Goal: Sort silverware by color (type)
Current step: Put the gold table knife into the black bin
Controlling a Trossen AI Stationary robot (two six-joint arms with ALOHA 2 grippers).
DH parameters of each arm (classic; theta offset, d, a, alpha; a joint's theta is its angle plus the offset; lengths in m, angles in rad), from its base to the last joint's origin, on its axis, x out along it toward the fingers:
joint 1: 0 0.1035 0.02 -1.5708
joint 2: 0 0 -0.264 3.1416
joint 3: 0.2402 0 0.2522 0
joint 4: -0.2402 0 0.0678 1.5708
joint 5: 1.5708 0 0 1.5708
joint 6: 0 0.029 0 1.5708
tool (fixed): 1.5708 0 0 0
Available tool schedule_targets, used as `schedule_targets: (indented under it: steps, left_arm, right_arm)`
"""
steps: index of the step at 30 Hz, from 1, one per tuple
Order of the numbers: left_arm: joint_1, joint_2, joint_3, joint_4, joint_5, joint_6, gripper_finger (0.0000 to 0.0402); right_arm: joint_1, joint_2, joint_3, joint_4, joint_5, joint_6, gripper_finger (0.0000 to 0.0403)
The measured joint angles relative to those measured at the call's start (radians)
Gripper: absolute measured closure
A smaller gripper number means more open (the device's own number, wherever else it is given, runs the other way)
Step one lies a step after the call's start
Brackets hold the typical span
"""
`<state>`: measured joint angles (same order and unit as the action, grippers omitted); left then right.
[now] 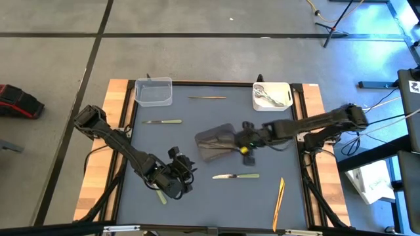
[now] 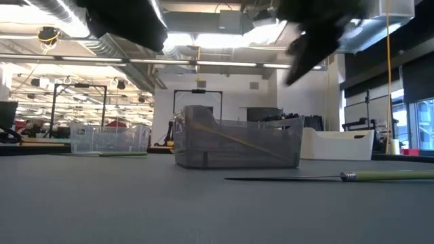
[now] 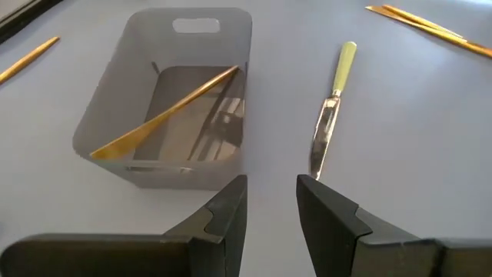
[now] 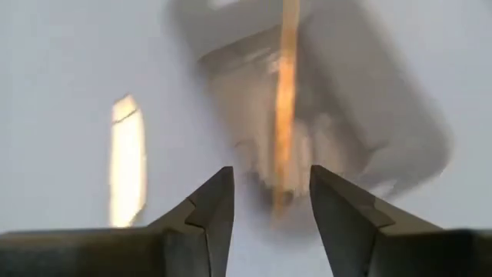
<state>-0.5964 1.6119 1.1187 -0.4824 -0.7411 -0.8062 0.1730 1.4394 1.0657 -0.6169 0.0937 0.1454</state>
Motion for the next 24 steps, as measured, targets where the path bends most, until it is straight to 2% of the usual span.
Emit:
schedule_targets:
  steps: [2, 5, 9, 12, 14, 16, 20, 24]
  left_arm:
    - [-0.004, 0.001, 0.000, 0.018, 0.000, 0.017, 0.0292]
    - [-0.007, 0.005, 0.000, 0.047, 0.001, 0.045, 0.0292]
    - [-0.007, 0.005, 0.000, 0.109, 0.010, 0.096, 0.0292]
    - [-0.017, 0.005, 0.000, 0.174, 0.012, 0.161, 0.0292]
    - [-0.026, 0.010, 0.000, 0.224, 0.024, 0.198, 0.0292]
    - [-0.036, 0.023, 0.000, 0.283, 0.043, 0.242, 0.0292]
    - [-0.047, 0.054, 0.000, 0.401, 0.114, 0.325, 0.0292]
    - [-0.047, 0.071, 0.000, 0.453, 0.154, 0.341, 0.0292]
  right_arm:
    - [0.051, -0.053, 0.001, -0.091, -0.026, 0.037, 0.0248]
    - [0.137, -0.121, -0.036, -0.162, -0.010, 0.098, 0.0248]
    - [0.256, -0.178, -0.121, -0.197, -0.004, 0.204, 0.0248]
    - [0.355, -0.194, -0.186, -0.206, -0.061, 0.302, 0.0248]
    - [0.424, -0.194, -0.227, -0.202, -0.130, 0.365, 0.0248]
    - [0.493, -0.193, -0.263, -0.191, -0.148, 0.459, 0.0248]
    - [0.615, -0.193, -0.313, -0.128, -0.135, 0.656, 0.0249]
    - [0.731, -0.184, -0.318, -0.043, -0.075, 0.783, 0.0249]
